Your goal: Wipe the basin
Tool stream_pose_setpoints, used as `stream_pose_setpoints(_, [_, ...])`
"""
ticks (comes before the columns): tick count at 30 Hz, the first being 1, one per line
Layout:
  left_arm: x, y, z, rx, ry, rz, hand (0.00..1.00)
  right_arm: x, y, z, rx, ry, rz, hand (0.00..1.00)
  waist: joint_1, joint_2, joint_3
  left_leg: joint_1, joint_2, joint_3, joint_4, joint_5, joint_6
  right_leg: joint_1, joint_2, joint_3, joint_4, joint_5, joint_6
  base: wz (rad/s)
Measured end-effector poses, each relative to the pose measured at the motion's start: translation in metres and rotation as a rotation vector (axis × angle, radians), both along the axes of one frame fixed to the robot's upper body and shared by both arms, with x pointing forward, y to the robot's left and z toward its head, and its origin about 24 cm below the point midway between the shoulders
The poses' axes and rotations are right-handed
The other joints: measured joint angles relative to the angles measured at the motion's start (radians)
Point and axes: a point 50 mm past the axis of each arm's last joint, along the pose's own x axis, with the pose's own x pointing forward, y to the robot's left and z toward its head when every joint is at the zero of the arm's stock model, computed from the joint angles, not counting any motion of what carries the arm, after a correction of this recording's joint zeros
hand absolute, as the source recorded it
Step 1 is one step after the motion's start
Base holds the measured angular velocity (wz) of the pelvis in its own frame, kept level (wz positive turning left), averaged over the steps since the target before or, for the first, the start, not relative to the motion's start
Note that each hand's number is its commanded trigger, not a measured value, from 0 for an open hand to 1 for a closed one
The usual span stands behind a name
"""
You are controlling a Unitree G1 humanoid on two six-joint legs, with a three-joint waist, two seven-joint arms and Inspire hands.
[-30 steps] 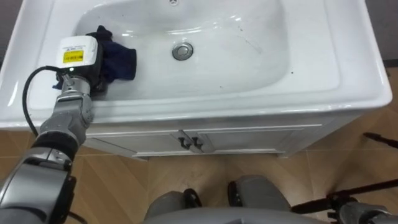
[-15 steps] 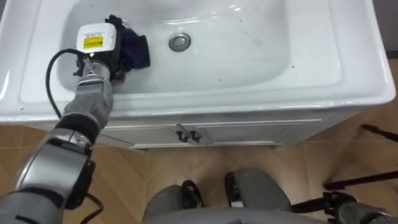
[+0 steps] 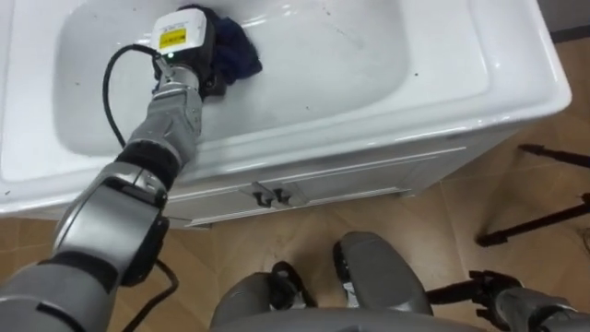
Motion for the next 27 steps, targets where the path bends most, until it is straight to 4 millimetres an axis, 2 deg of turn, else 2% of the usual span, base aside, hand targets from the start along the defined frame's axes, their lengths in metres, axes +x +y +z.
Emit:
stream_pose_setpoints(2, [0.0,-0.001,-0.001,-0.026,0.005,0.006,1.0,0.0,-0.001,0.0,-0.001,0.0,-0.001,0.0,-0.007,0.002,0.0,0.001,0.0,0.001,0.0,-0.003,0.005,-0.003,0.001,0.004,0.0,-0.001,0.005,0.0])
stream_pose_setpoints(8, [0.001,-0.016,0.0,-0.071,0.018,-0.036,1.0,0.002,-0.008,0.004,-0.016,-0.007,-0.009,0.0,-0.018,0.039,-0.0004,0.002,-0.002,0.014,-0.005,-0.018,0.022,-0.012,-0.007,0.015,0.002,0.004,0.02,-0.05])
stream_pose_setpoints(10, [0.002,-0.026,0.003,-0.105,0.011,-0.061,1.0,0.002,-0.005,0.003,-0.007,-0.005,-0.005,0.0,-0.025,0.041,0.0,0.002,-0.005,0.019,-0.008,-0.026,0.029,-0.013,-0.009,0.022,0.011,0.003,0.026,-0.03])
stream_pose_setpoints(13, [0.002,-0.039,0.007,-0.132,-0.004,-0.095,1.0,-0.001,-0.007,0.002,-0.012,0.001,-0.003,0.0,-0.03,0.047,0.0006,0.0,-0.007,0.02,-0.002,-0.04,0.028,-0.013,-0.01,0.025,0.015,-0.001,0.033,0.0])
stream_pose_setpoints(17, [0.001,-0.064,0.014,-0.162,-0.032,-0.177,1.0,-0.006,-0.007,0.001,-0.013,0.013,-0.002,0.0,-0.032,0.049,0.0,0.0,0.0,0.03,0.01,-0.056,0.036,-0.014,-0.008,0.03,0.016,-0.003,0.036,-0.08])
stream_pose_setpoints(22, [0.003,-0.074,0.021,-0.267,-0.036,-0.192,1.0,-0.01,-0.007,0.001,-0.023,0.028,0.036,0.0,-0.036,0.048,0.0002,0.021,-0.002,0.069,0.006,-0.067,0.042,-0.016,-0.006,0.069,0.029,-0.01,0.048,-0.2])
stream_pose_setpoints(27, [0.003,-0.075,0.022,-0.287,-0.039,-0.196,1.0,-0.017,-0.008,0.0,-0.021,0.033,0.034,0.0,-0.055,0.05,-0.001,0.037,-0.003,0.083,0.007,-0.08,0.047,-0.014,-0.004,0.088,0.03,-0.016,0.057,-0.1])
